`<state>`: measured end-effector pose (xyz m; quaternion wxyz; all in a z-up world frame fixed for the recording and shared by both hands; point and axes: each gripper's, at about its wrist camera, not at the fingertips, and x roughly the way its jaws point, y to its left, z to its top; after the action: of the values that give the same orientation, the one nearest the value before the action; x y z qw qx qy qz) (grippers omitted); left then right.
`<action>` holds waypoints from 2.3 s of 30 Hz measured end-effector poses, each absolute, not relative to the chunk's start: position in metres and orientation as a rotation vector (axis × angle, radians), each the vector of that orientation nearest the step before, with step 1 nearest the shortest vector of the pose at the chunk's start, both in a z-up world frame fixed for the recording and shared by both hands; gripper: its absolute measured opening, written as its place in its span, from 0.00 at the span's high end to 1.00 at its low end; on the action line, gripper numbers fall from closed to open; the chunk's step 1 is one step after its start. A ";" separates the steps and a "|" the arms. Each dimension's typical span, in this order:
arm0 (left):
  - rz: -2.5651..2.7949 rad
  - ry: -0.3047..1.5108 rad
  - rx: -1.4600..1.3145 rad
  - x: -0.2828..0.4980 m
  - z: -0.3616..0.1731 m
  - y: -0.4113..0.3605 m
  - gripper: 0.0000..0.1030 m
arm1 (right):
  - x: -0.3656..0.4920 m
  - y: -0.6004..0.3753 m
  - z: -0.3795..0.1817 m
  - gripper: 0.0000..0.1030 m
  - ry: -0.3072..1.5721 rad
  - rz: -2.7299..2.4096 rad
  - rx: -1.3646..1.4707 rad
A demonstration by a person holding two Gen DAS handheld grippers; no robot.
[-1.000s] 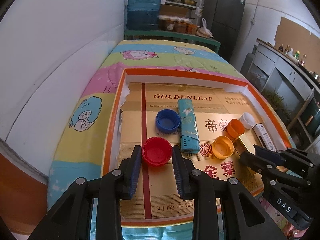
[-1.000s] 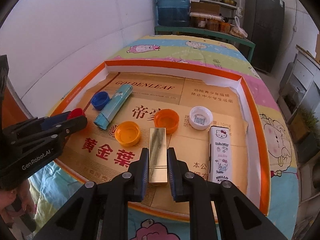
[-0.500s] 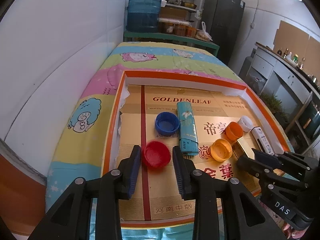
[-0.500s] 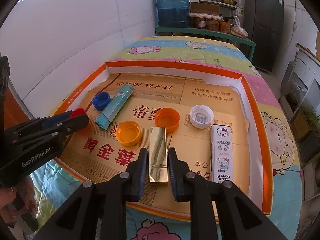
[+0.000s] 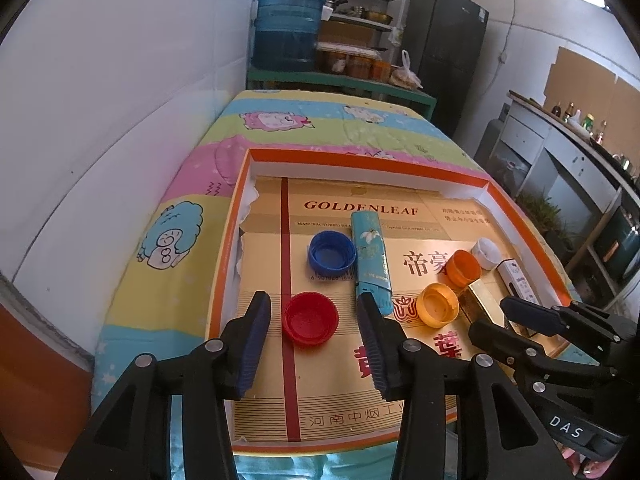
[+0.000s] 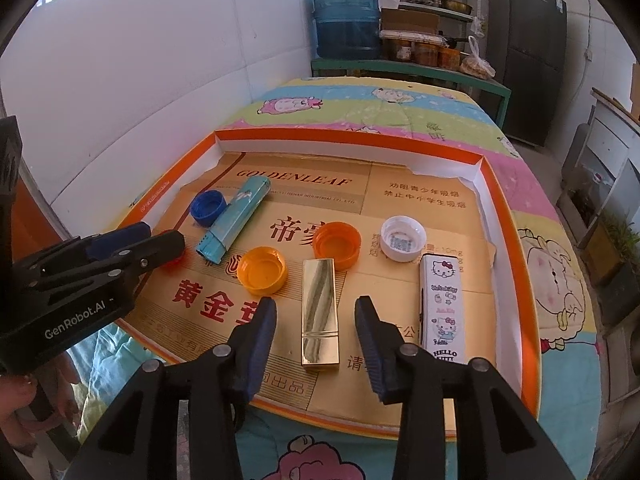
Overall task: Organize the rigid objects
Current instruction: 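Lower the red cap with the left gripper while the right gripper lowers the tan box into the tray, then open both grippers and withdraw them from the tray toward the quilt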
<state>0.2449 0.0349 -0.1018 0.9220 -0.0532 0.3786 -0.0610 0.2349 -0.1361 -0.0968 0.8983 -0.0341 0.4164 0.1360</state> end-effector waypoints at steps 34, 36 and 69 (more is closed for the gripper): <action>-0.120 0.720 -0.131 0.187 -0.067 0.031 0.55 | 0.185 -0.147 -0.052 0.60 0.795 0.235 -0.059; -0.120 0.716 -0.128 0.182 -0.064 0.030 0.55 | 0.181 -0.148 -0.049 0.60 0.791 0.235 -0.058; -0.141 0.835 -0.150 0.139 -0.098 -0.043 0.55 | 0.119 -0.192 -0.040 0.61 0.762 0.195 0.006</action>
<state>0.1394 -0.0434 -0.0978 0.9089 -0.0728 0.4049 -0.0684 0.1187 -0.1917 -0.0400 0.9237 0.0027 0.3711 0.0951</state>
